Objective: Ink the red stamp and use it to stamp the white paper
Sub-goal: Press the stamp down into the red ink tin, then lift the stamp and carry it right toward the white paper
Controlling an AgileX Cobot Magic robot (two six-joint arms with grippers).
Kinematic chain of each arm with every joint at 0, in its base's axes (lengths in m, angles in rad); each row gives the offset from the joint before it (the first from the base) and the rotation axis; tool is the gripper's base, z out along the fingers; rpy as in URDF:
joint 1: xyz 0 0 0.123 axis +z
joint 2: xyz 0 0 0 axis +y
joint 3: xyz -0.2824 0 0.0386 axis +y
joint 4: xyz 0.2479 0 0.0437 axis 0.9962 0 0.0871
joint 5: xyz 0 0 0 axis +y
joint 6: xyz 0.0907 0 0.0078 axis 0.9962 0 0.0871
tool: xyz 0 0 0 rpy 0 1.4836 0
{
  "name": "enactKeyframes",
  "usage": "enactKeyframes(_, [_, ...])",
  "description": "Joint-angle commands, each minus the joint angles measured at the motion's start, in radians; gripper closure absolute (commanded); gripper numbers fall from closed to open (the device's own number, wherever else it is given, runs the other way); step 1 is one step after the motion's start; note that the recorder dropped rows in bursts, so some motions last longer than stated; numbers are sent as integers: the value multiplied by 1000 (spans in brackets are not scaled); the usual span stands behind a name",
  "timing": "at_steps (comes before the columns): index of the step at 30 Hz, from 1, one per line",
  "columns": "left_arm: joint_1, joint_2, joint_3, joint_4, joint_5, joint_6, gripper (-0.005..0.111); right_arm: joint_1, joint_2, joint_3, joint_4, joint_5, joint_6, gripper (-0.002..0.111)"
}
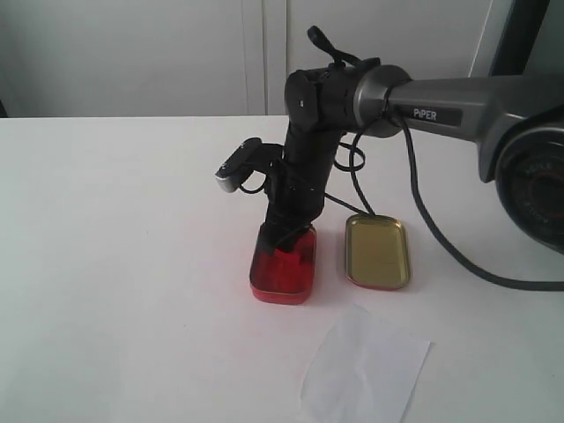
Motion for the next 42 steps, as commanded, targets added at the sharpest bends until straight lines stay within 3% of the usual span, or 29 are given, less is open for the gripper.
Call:
enactKeyframes(1, [-6, -5, 5, -5, -1, -9, 107, -4, -34, 7, -7, 2, 0, 108])
enactKeyframes(32, [-6, -5, 5, -5, -1, -9, 107, -4, -123, 11, -4, 63, 50, 108])
enactKeyframes(42, [-6, -5, 5, -5, -1, -9, 107, -6, -216, 139, -79, 72, 139, 108])
